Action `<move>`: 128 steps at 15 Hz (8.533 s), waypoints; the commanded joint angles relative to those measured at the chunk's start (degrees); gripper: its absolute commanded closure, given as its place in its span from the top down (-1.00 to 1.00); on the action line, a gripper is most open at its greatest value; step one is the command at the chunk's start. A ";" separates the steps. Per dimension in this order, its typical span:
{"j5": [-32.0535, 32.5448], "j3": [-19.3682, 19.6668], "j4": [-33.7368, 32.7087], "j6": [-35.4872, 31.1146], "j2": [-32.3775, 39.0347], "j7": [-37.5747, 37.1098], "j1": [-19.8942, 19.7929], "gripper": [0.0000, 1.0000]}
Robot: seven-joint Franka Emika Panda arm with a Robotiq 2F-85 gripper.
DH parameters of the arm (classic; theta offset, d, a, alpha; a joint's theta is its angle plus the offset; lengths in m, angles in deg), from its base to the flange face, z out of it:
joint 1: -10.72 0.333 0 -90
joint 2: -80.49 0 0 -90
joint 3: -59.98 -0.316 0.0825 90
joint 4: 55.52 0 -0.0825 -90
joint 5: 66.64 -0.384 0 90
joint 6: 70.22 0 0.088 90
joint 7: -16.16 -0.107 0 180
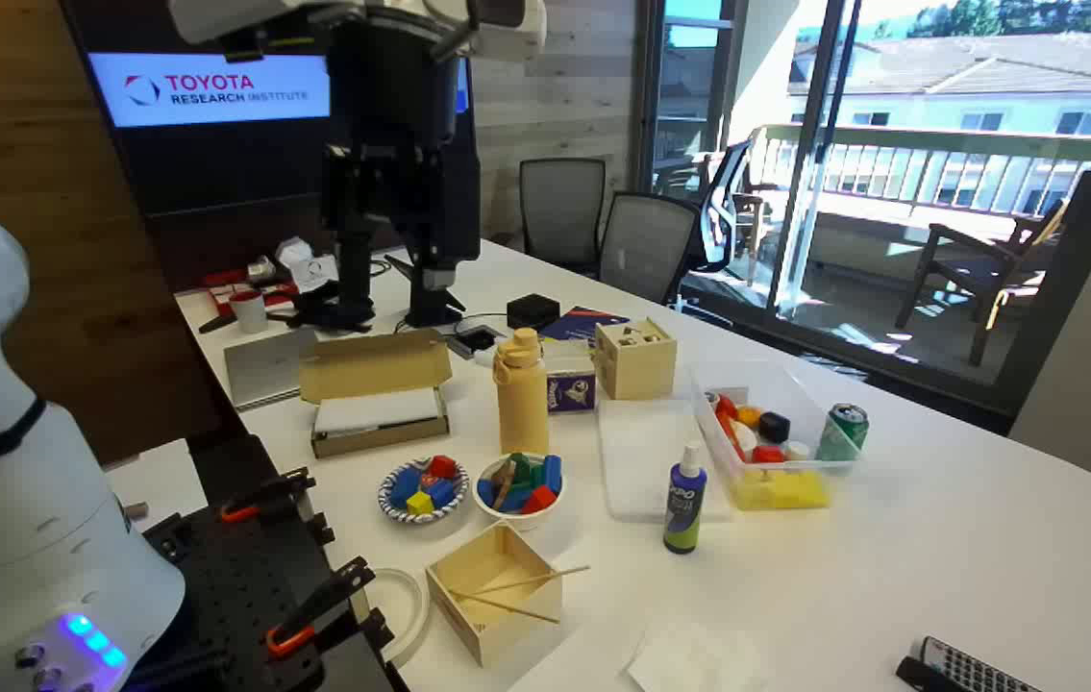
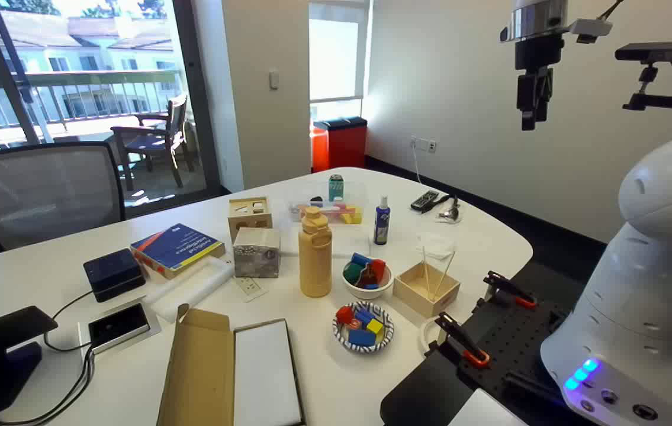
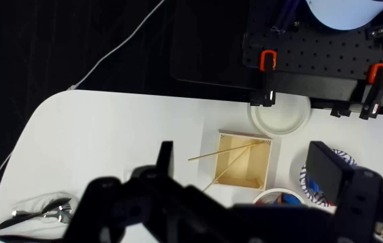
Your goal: Unfold the white napkin on the right.
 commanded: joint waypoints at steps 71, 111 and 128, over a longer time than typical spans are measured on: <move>-31.95 -28.77 -37.47 -101.27 91.26 -32.81 -35.36 -0.99; -34.35 -20.71 -48.94 -72.36 95.91 -38.66 -23.85 1.00; -35.67 -8.43 -65.40 -62.54 107.02 -44.34 -13.18 -0.33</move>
